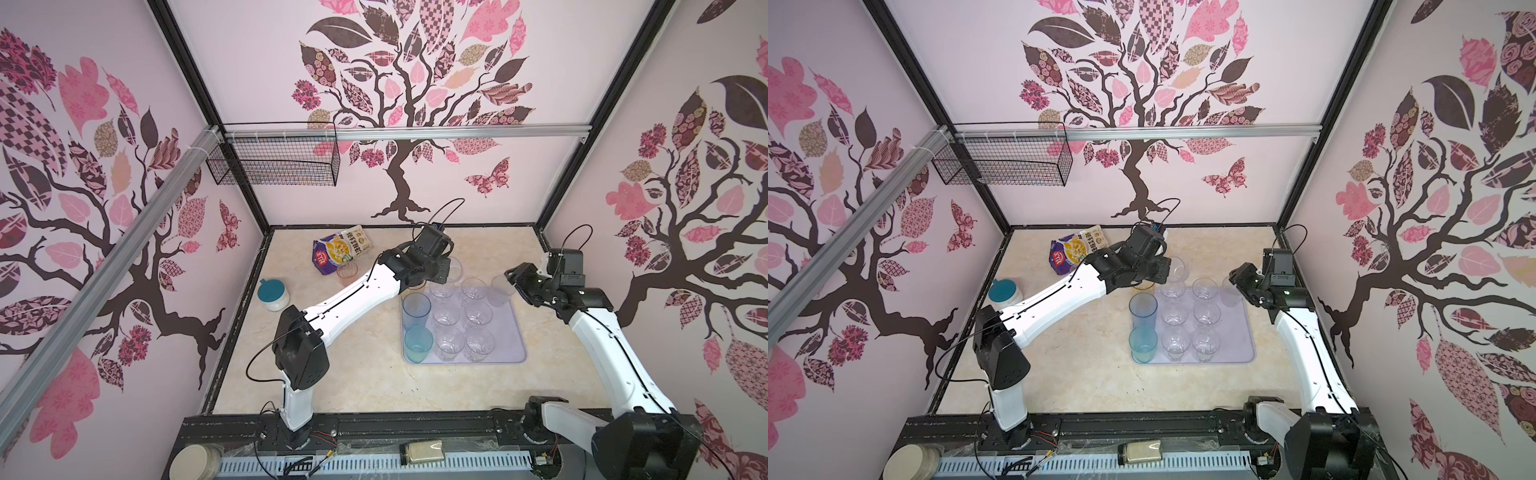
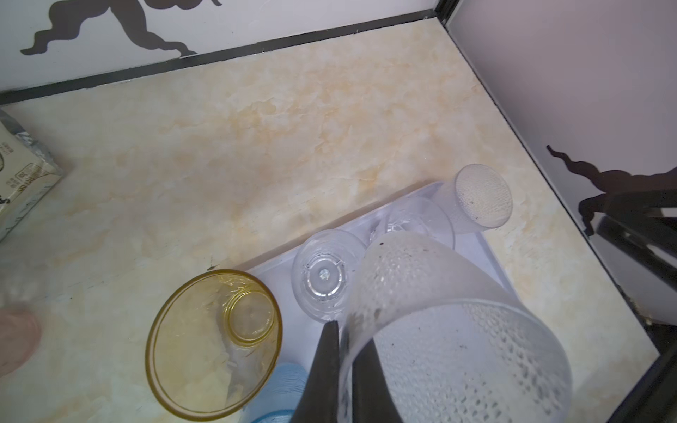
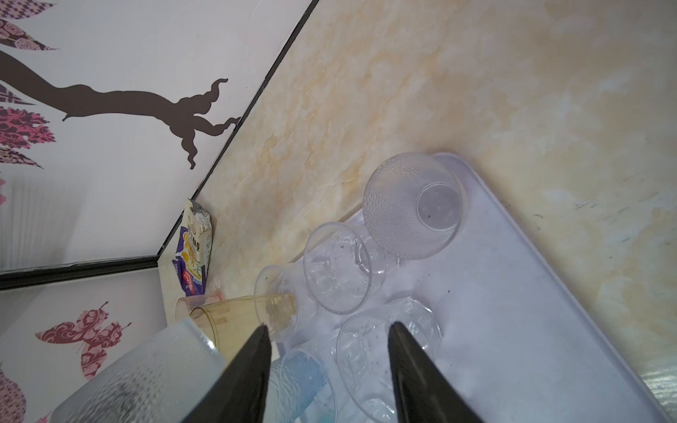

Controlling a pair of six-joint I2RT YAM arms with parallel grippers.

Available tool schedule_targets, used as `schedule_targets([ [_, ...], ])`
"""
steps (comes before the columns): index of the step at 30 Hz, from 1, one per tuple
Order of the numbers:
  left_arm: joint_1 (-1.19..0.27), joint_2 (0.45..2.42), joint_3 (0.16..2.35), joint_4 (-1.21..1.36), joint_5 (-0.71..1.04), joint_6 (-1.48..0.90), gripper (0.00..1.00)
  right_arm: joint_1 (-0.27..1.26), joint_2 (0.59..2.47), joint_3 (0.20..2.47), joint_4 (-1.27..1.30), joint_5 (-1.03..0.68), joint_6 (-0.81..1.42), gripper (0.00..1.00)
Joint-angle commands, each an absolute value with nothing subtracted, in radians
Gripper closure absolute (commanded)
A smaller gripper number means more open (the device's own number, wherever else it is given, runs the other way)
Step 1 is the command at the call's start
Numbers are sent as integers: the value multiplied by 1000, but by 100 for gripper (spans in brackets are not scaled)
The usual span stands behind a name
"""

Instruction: Place the glasses into the tray

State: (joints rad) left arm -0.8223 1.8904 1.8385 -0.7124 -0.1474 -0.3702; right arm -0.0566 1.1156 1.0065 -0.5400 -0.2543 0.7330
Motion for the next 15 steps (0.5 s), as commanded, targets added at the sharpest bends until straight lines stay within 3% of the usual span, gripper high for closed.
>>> schedule_targets([
  [1,-805,1893,1899,-725,-141,-324,100,-54,1086,1003,-605,-288,696,45],
  [15,-918,1957,1933,-649,-71,-475,100,-57,1233,1246,-662,-139,673,43],
])
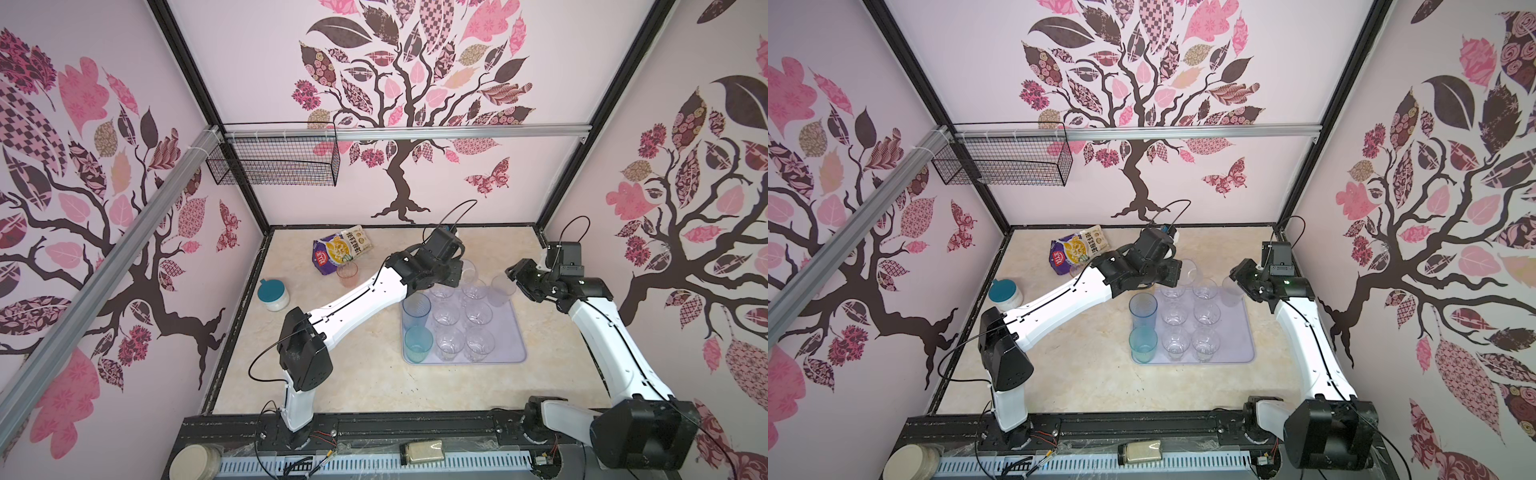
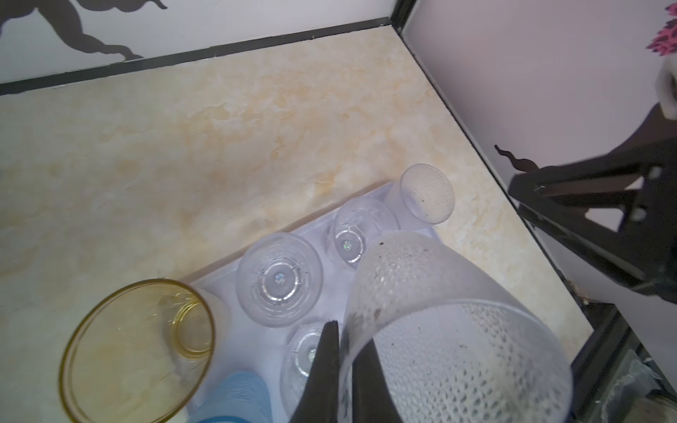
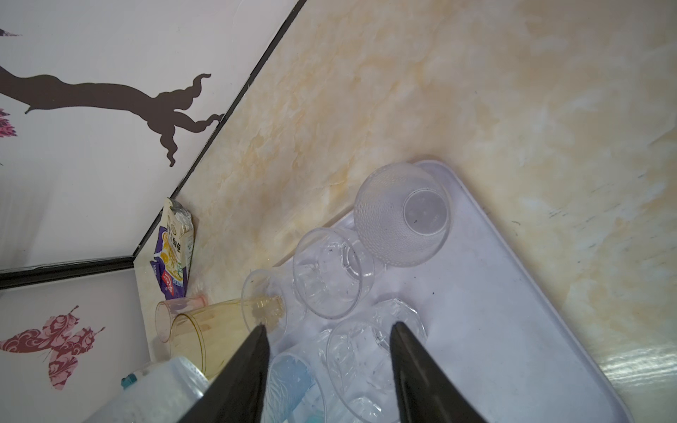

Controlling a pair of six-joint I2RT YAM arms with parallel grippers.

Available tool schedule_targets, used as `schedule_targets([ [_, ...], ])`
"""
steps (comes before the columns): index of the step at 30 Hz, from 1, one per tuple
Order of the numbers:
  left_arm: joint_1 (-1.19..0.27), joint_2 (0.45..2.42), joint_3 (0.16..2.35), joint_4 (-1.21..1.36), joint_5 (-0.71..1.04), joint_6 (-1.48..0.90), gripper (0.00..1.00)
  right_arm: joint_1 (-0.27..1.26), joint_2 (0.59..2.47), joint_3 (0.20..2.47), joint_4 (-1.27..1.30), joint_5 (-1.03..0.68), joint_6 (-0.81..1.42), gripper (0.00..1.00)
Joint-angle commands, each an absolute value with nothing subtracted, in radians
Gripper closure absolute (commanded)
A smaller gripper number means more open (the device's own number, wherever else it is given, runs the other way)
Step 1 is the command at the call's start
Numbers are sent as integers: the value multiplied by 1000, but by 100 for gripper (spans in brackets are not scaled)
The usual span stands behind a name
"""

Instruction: Place the glasses into the tray

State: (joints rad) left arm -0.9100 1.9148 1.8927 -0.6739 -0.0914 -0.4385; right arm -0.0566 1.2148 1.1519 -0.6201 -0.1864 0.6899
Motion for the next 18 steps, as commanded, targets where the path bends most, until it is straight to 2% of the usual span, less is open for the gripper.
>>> schedule_targets([
  [1,-917,1960,1933,-670,-87,-465,100,-57,1239,1261,-694,-155,654,43],
  [4,-888,1911,1880,-664,-154,-431,99,-56,1206,1239,-769,-224,622,43],
  [8,-817,1848,1782,-629,-119,-432,100,-21,1109,1175,-783,-262,595,43],
  [13,-821,1839,1776,-649,-142,-388,100,187,1160,1336,-895,-223,541,42],
  [16,-825,1841,1774,-640,-125,-414,100,227,1162,1333,-843,-258,614,44],
  [18,-835,1839,1774,-630,-118,-424,100,298,1176,1343,-807,-218,631,44],
])
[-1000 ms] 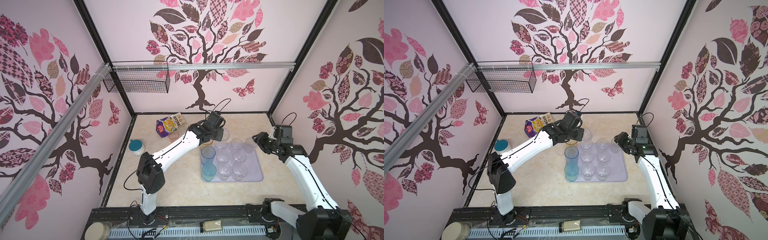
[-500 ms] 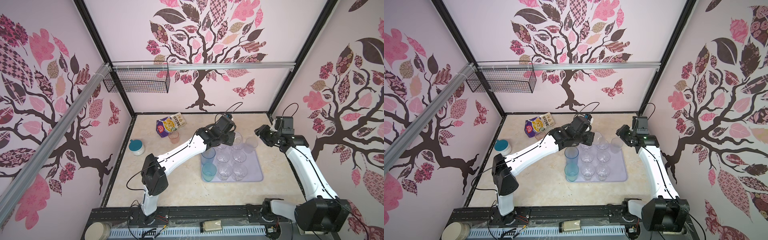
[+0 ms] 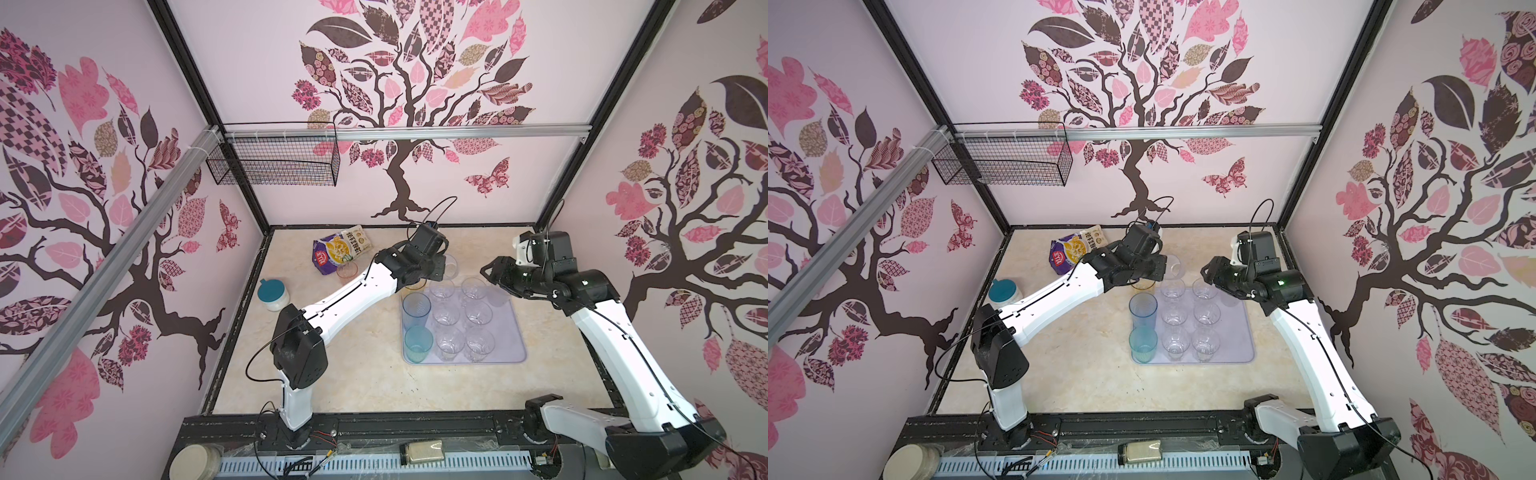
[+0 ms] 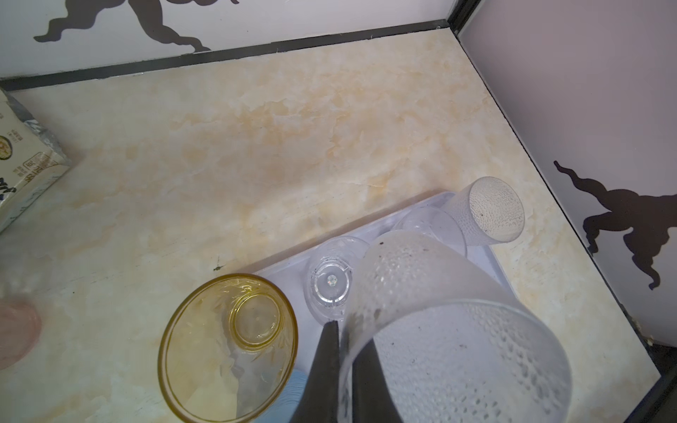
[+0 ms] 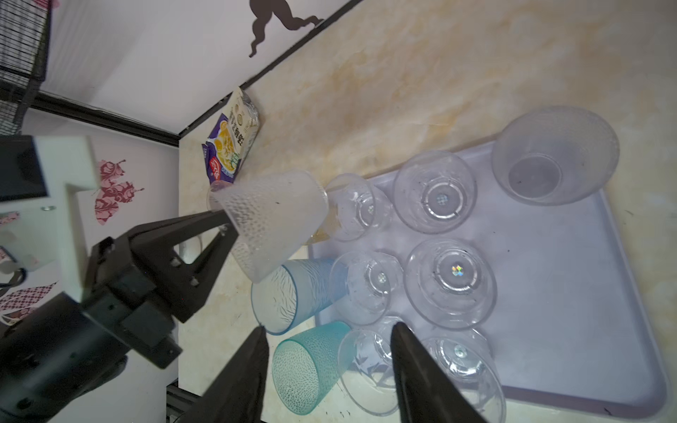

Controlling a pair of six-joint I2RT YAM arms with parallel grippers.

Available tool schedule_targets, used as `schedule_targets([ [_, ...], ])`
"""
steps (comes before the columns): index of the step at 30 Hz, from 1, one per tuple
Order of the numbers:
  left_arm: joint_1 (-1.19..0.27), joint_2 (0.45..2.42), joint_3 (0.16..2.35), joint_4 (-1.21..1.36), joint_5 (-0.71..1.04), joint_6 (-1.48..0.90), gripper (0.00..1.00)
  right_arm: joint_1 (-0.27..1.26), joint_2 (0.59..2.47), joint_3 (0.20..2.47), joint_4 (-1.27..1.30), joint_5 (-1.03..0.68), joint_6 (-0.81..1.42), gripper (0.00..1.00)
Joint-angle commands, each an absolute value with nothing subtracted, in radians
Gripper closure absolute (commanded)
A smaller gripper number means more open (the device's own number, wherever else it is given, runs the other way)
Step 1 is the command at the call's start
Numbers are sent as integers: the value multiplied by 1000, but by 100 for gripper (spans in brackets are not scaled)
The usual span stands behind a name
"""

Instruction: Place the glasses into the tray

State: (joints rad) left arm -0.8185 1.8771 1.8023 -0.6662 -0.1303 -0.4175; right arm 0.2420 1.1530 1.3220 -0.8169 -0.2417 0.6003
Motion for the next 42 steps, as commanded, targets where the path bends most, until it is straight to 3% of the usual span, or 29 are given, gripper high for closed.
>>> schedule_targets([
  [1,-842,1838,1774,-625,-113,-430,100,343,1195,1360,-806,-177,629,44],
  [12,-885,1771,1714,-607,-89,-505,100,484,1315,1381,-768,89,603,45],
  [20,-891,1786,1696,-592,-95,-525,99,583,1367,1395,-756,303,612,52],
  [26,-890,1784,1697,-586,-83,-533,95,585,1367,1373,-759,341,599,63],
  [34,-921,1759,1701,-579,-100,-476,82,586,1368,1403,-801,360,558,88],
  [42,-922,1676,1715,-610,-118,-425,69,587,1369,1395,-777,338,579,96],
])
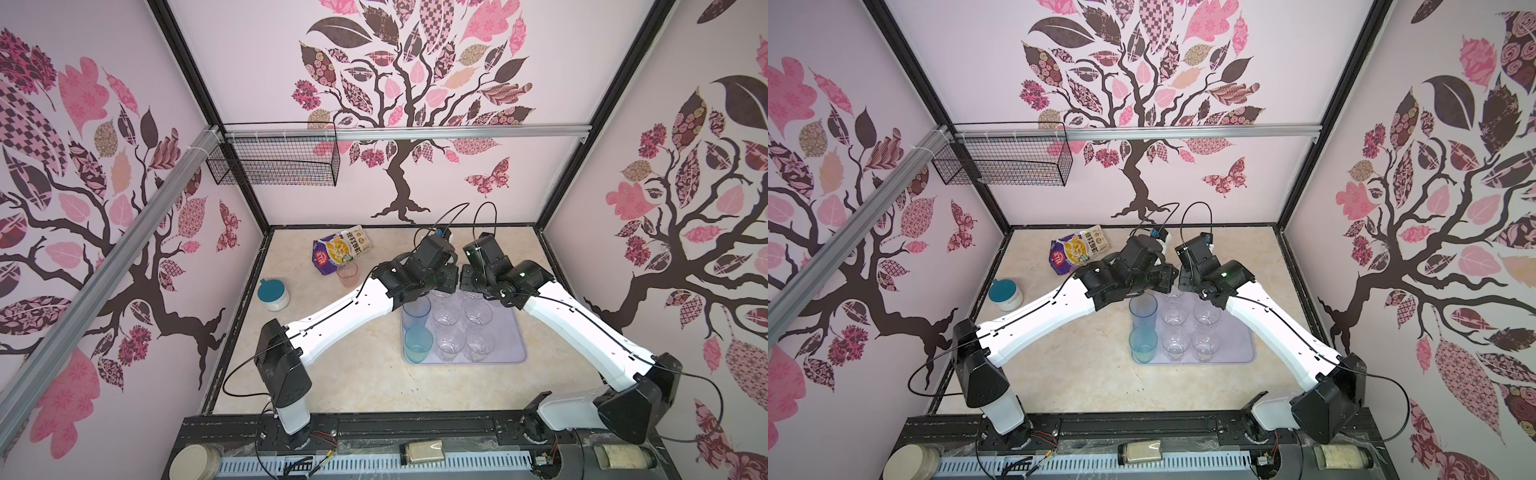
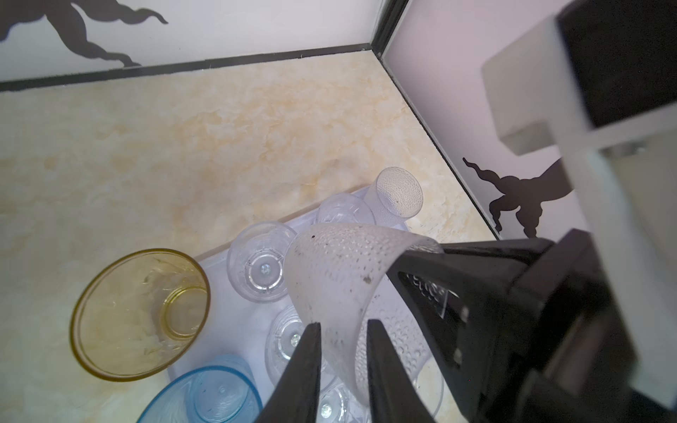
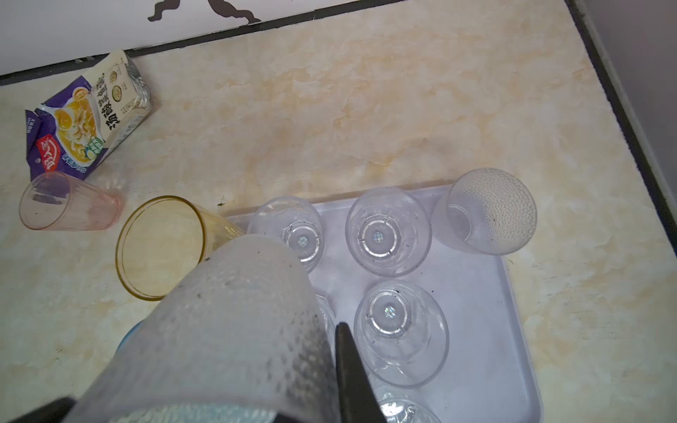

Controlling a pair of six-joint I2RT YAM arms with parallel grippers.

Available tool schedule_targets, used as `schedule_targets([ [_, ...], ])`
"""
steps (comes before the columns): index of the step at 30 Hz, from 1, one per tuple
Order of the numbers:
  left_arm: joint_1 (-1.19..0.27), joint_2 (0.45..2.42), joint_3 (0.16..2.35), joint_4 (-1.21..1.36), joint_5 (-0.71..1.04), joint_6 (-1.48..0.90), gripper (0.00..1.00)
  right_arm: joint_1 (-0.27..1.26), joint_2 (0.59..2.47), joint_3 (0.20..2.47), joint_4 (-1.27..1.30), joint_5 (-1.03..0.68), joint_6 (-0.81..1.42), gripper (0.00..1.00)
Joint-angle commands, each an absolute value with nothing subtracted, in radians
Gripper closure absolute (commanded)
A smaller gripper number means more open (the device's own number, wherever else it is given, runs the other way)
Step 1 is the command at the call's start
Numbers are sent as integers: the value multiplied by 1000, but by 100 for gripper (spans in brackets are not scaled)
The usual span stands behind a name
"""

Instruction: Place the glasses into the tray

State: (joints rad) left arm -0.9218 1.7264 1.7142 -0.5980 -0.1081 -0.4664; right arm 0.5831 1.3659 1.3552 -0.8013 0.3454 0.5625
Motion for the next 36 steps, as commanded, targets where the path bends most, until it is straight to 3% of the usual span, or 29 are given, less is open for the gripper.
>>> schedule_targets([
  [1,-922,1663,1713,-612,-122,-416,66,586,1370,1392,-770,334,583,97],
  [8,-922,1601,1757,-671,-102,-354,46,584,1383,1396,-766,323,588,99],
  [14,-888,1551,1755,-701,-142,-313,42,576,1413,1420,-770,310,577,100],
  [20,-758,1472,1624,-680,-153,-321,41,493,1389,1453,-844,239,551,100],
  [26,-556,1425,1386,-589,-133,-351,40,236,1281,1397,-995,212,531,100],
  [31,-419,1419,1228,-499,-88,-416,40,-87,1125,1164,-950,68,622,100],
  [36,-387,1436,1189,-469,-83,-428,41,-126,1101,1008,-922,-2,664,100],
])
